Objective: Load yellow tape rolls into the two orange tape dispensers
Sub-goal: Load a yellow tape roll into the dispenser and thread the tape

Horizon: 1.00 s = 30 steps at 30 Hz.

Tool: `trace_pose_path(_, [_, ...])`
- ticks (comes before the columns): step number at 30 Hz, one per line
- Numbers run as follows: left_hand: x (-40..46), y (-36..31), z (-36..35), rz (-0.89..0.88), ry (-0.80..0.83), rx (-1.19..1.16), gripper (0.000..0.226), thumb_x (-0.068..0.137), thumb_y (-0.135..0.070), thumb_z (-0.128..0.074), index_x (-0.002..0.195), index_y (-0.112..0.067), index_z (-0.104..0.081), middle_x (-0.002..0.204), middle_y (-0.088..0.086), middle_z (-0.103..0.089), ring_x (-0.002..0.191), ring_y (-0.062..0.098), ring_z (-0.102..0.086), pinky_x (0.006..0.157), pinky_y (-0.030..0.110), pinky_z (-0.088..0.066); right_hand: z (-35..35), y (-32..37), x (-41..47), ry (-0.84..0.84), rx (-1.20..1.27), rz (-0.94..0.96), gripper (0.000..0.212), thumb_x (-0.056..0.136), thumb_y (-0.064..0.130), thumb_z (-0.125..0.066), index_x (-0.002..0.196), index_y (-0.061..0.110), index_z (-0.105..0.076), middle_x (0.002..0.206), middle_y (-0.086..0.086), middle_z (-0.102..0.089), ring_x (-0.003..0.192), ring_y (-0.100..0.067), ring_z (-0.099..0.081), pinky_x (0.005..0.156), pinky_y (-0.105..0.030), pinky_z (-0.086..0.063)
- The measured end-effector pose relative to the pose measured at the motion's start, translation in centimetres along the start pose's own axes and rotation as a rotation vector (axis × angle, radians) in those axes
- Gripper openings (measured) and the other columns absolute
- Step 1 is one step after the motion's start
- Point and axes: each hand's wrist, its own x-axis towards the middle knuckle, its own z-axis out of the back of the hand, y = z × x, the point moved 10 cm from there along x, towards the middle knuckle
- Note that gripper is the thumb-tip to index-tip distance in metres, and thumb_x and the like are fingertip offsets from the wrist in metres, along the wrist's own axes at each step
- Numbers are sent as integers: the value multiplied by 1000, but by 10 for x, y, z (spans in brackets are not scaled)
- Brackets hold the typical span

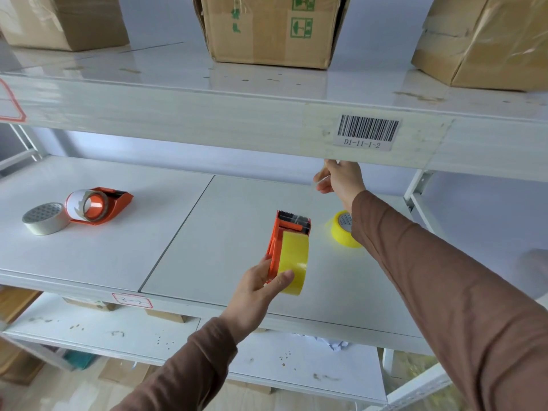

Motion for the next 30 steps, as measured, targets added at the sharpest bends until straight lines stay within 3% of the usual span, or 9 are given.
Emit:
trace_pose_path(3, [-1, 3, -3, 48, 29, -78, 32, 97, -18, -59, 123, -2, -68, 108, 2, -78, 98, 14, -73, 85, 22, -55, -14, 7, 0, 67, -35, 37, 38, 103, 15, -38, 71, 9, -57, 67, -10, -68, 45, -18, -61, 52, -30, -54])
trace_pose_path(8, [5, 11, 13, 76, -95, -136, 58, 74, -38, -74, 106, 10, -69, 91, 15, -72, 83, 25, -67, 74, 31, -58, -21, 9, 3, 88, -58, 34, 46, 101, 17, -39, 62, 6, -61, 70, -16, -70, 48, -17, -63, 57, -32, -57])
trace_pose_path(13, [4, 8, 6, 60, -81, -51, 59, 68, -43, -85, 100, 5, -70, 84, 21, -74, 75, 17, -70, 70, 28, -57, -20, 5, 5, 70, -87, 16, 46, 99, 18, -38, 61, 7, -60, 75, -23, -70, 49, -20, -61, 57, -32, -56])
trace_pose_path(15, [1, 7, 3, 59, -55, -31, 53, 73, -46, -81, 94, 2, -73, 90, 24, -76, 82, 12, -72, 83, 26, -54, -17, 2, 5, 48, -76, -2, 46, 98, 14, -37, 59, 6, -59, 75, -24, -69, 47, -17, -59, 54, -29, -55])
trace_pose_path(17, [0, 4, -3, 60, 2, 38, 49, 79, -50, -75, 91, -2, -77, 91, 14, -79, 98, 4, -73, 112, 26, -36, -14, 1, 7, 19, -65, -17, 45, 96, 10, -35, 58, 6, -59, 71, -21, -66, 44, -14, -56, 51, -26, -54])
trace_pose_path(18, [0, 4, -5, 58, 32, 59, 50, 82, -51, -73, 93, -3, -78, 92, 10, -81, 100, 5, -72, 117, 29, -29, -13, 1, 7, 8, -58, -24, 43, 93, 8, -35, 58, 6, -58, 67, -19, -65, 43, -13, -55, 52, -26, -53])
trace_pose_path(22, [2, 3, -4, 86, 51, -10, 56, 82, -48, -73, 105, 2, -73, 100, 19, -79, 89, 17, -70, 82, 26, -52, -17, 8, 9, 22, -48, -31, 39, 90, 5, -33, 59, 8, -58, 61, -10, -61, 44, -11, -52, 50, -18, -49])
trace_pose_path(26, [3, -8, -1, 66, 93, 33, 46, 83, -43, -76, 99, -1, -78, 97, 16, -81, 92, 23, -75, 79, 25, -54, -14, 16, 12, 25, -54, -36, 36, 93, 3, -36, 63, 10, -54, 34, 10, -54, 29, 0, -43, 40, -7, -40])
trace_pose_path(30, [2, -15, -2, 68, 114, 24, 33, 85, -34, -77, 100, -5, -79, 97, 12, -81, 93, 16, -76, 79, 24, -55, -12, 15, 12, 33, -62, -27, 37, 94, 4, -38, 61, 11, -55, 55, 0, -57, 31, 0, -45, 41, -7, -44])
